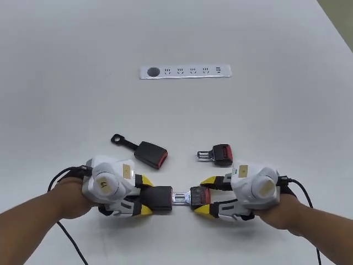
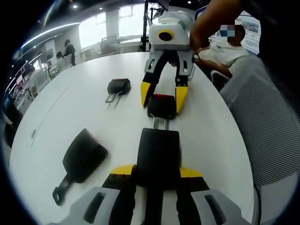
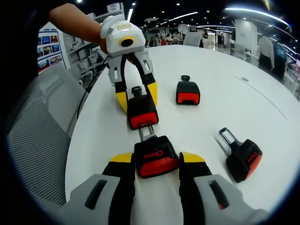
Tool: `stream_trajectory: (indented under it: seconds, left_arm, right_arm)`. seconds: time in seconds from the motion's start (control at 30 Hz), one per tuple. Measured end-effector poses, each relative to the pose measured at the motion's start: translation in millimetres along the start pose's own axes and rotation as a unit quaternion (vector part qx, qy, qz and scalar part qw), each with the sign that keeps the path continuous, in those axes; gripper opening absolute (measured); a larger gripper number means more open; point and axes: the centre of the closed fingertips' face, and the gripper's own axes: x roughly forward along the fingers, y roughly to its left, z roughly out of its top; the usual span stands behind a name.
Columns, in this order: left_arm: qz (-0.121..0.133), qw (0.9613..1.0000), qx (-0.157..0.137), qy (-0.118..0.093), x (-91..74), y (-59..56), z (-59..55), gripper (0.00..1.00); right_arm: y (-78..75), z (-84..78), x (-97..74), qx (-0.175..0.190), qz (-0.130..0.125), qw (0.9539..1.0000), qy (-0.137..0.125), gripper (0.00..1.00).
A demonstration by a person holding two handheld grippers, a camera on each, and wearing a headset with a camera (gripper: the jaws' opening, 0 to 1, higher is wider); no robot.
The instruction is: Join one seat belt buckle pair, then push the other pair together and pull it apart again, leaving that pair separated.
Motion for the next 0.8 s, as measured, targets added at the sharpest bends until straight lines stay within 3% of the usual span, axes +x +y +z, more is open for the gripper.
stream_trajectory:
  seconds: [0.27,0.8]
  left_arm:
    - [-0.003,1.0,0.002,0.004,0.3,-0.6,-0.3,0.34]
    - [-0.005,0.9999,0.009,0.01,2.4,-2.1,2.0,0.32]
  right_arm:
    - [7.9,9.7,10.0,-0.007,0.003,1.0,0.0,0.34]
    - [8.1,10.8,12.4,0.002,-0.004,1.0,0.002,0.34]
